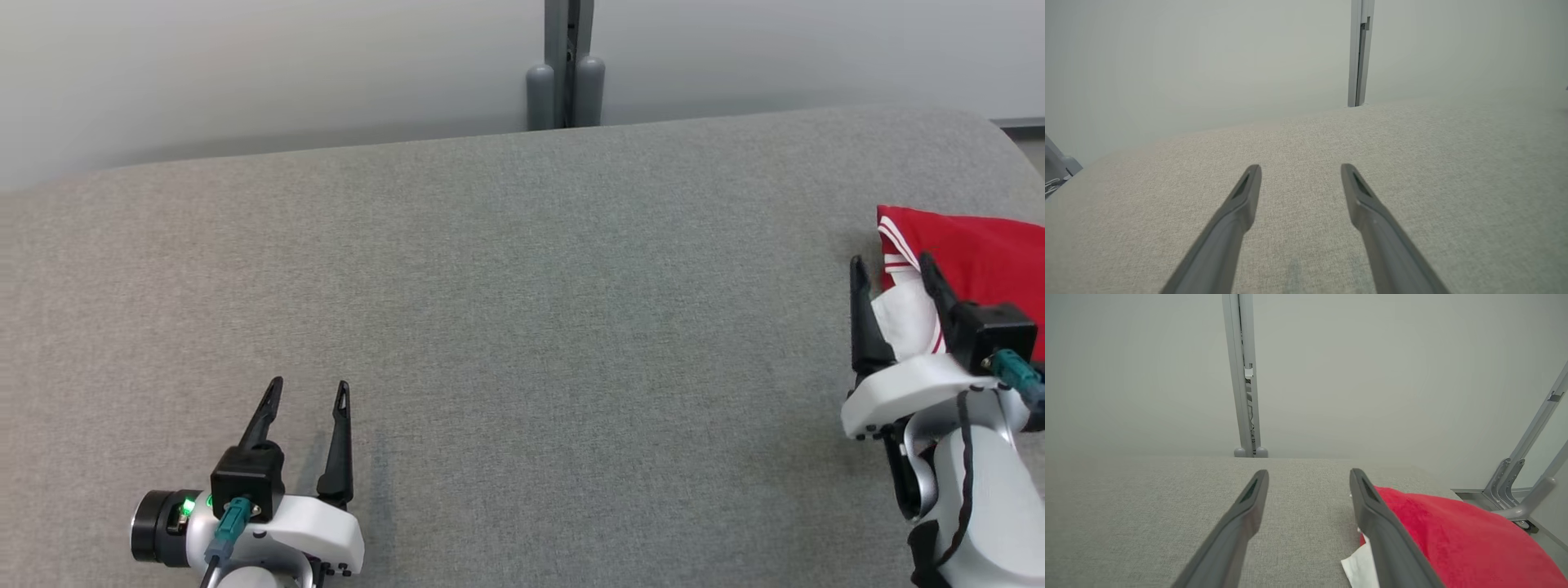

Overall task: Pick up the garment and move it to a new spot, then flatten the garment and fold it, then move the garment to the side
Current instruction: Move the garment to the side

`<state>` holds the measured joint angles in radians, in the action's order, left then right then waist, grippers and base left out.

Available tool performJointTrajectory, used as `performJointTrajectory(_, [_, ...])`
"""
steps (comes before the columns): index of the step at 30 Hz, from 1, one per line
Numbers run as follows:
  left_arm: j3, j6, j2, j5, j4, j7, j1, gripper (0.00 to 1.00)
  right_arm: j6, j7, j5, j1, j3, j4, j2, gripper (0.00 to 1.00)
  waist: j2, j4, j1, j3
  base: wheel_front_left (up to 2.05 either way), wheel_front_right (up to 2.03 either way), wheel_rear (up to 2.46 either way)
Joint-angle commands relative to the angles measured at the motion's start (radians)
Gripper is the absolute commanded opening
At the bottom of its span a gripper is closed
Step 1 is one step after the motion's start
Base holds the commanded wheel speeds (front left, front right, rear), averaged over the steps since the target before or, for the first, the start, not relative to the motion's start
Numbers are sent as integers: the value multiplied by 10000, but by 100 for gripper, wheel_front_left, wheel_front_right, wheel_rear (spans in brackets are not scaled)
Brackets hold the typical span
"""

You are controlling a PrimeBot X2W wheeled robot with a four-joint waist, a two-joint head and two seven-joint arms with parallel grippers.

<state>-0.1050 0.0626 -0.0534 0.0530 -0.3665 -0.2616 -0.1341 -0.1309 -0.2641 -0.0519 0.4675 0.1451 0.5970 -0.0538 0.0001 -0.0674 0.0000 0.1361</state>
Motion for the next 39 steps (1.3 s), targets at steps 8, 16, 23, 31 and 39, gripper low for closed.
performJointTrajectory(8, [166, 80, -5, 88, -57, -46, 482, 100, 3, -1, 1142, -1405, -1037, -416, -17, 100, -1, 610, 0, -687, 0, 0, 0])
performJointTrajectory(16, [340, 179, 2, 154, -205, -46, 825, 100, 3, -1, 1607, -2144, -1454, -518, -5, 100, -1, 672, 0, -1155, 0, 0, 0])
performJointTrajectory(23, [500, 274, 5, 245, -264, -46, 959, 100, 3, -1, 1884, -2452, -1716, -615, -7, 100, -1, 644, 0, -1379, 0, 0, 0])
performJointTrajectory(31, [599, 213, 6, 388, -196, -46, 1079, 100, 3, 0, 2072, -2603, -1803, -683, -7, 100, -1, 620, 0, -1513, 0, 0, 0])
performJointTrajectory(39, [636, 196, 5, 455, -220, -46, 1098, 100, 3, 0, 2109, -2683, -1906, -713, -6, 100, -1, 611, 0, -1514, 0, 0, 0])
